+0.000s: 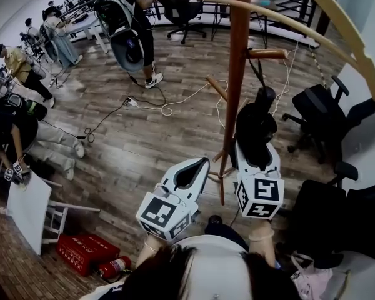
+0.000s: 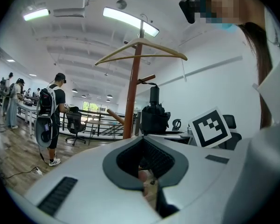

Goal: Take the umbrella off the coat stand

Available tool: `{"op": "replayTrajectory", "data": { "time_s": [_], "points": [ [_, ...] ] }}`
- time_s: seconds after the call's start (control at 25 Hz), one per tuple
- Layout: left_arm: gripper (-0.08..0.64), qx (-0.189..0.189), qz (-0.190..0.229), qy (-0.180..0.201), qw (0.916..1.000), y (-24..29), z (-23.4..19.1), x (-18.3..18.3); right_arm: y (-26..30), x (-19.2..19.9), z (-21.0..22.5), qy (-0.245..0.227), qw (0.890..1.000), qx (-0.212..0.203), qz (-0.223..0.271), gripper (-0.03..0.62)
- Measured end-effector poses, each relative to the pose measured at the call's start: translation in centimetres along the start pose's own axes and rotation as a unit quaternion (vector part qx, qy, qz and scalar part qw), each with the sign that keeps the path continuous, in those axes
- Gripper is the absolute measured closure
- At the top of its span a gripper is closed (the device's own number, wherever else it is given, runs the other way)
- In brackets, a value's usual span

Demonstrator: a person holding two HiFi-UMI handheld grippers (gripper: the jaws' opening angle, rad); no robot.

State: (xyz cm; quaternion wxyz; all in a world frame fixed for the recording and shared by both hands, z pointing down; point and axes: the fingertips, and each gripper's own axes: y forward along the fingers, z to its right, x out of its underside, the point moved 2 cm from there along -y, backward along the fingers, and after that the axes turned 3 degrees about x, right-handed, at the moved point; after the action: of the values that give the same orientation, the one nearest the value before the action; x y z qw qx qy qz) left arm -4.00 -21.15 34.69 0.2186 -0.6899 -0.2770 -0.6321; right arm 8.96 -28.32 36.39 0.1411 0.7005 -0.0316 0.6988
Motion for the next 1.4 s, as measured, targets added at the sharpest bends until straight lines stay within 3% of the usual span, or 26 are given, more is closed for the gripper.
{"op": "replayTrajectory", "data": {
  "time_s": [1.4],
  "points": [
    [0.551,0.031,0.020,0.013,0.9992,0.6,3.8,-2.4,-4.1,-4.1,3.6,-0.010,0.998,0.036,0.040,0.351]
  ]
}}
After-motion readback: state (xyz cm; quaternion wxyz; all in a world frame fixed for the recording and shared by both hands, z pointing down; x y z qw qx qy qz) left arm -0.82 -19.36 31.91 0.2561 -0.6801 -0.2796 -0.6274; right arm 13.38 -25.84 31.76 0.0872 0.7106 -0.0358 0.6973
